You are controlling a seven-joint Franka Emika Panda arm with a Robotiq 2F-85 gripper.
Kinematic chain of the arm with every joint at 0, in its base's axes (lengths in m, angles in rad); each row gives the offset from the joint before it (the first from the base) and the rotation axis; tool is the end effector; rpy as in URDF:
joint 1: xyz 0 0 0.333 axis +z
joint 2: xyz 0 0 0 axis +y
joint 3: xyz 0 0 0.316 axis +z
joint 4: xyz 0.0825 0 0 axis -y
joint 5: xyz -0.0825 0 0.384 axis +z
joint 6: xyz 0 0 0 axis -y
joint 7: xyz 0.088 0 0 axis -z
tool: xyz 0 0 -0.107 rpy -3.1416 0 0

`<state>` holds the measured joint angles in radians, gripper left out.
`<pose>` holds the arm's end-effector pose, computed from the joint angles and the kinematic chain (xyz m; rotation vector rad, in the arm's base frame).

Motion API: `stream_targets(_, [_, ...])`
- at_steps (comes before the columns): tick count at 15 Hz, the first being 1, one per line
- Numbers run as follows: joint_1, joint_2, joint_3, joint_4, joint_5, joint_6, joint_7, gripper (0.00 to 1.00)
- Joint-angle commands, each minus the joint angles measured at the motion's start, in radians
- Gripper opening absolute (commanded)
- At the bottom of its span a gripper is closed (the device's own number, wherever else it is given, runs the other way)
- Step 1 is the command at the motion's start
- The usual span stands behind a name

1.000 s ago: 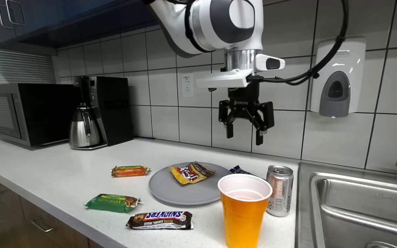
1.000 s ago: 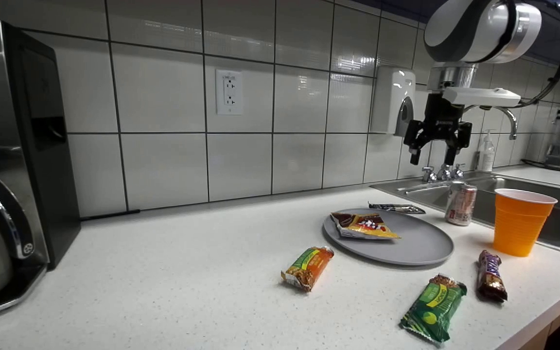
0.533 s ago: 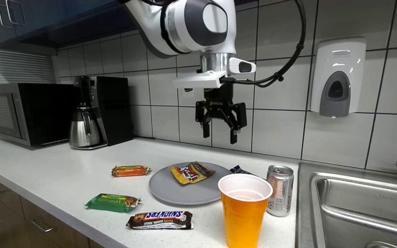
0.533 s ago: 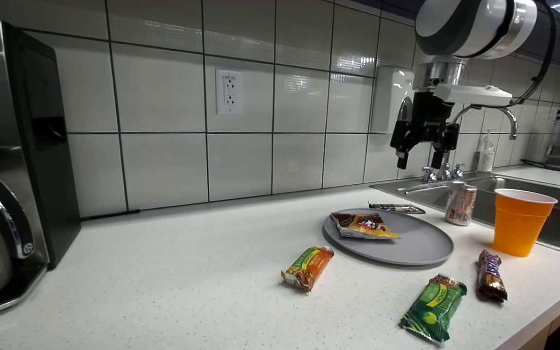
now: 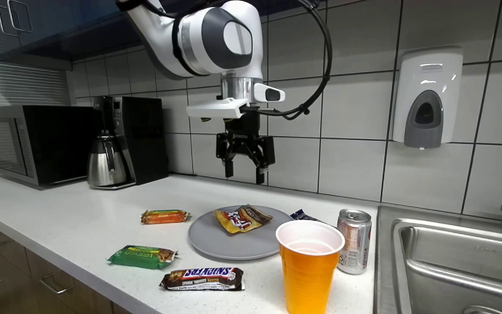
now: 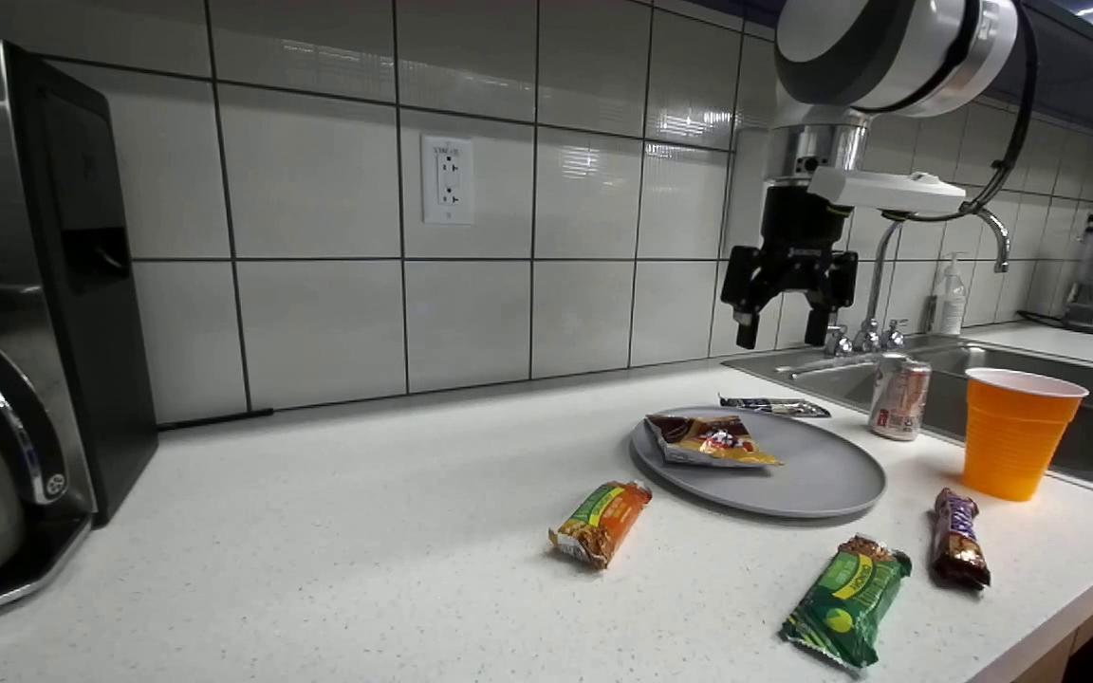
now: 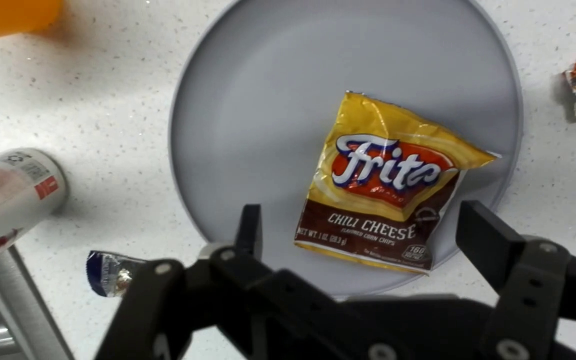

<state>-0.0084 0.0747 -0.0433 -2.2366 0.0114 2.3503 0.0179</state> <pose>0.5364 -0.0275 0.3403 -3.1343 0.1212 -0.0614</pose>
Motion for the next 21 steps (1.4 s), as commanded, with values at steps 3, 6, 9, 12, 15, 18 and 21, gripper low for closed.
stream_targets(3, [0.033,0.018,0.038,-0.007,-0.011,0.016,0.086,1.00])
stream_targets(6, [0.044,0.049,0.044,0.003,-0.015,0.029,0.114,1.00])
stream_targets(9, [0.051,0.082,0.042,0.006,-0.007,0.066,0.147,1.00])
stream_targets(12, [0.052,0.120,0.039,0.018,0.001,0.096,0.180,1.00])
stream_targets(15, [0.056,0.159,0.034,0.035,0.007,0.136,0.225,1.00])
stream_targets(18, [0.058,0.198,0.029,0.061,0.006,0.157,0.260,1.00])
stream_targets(21, [0.059,0.240,0.023,0.096,0.009,0.165,0.280,1.00])
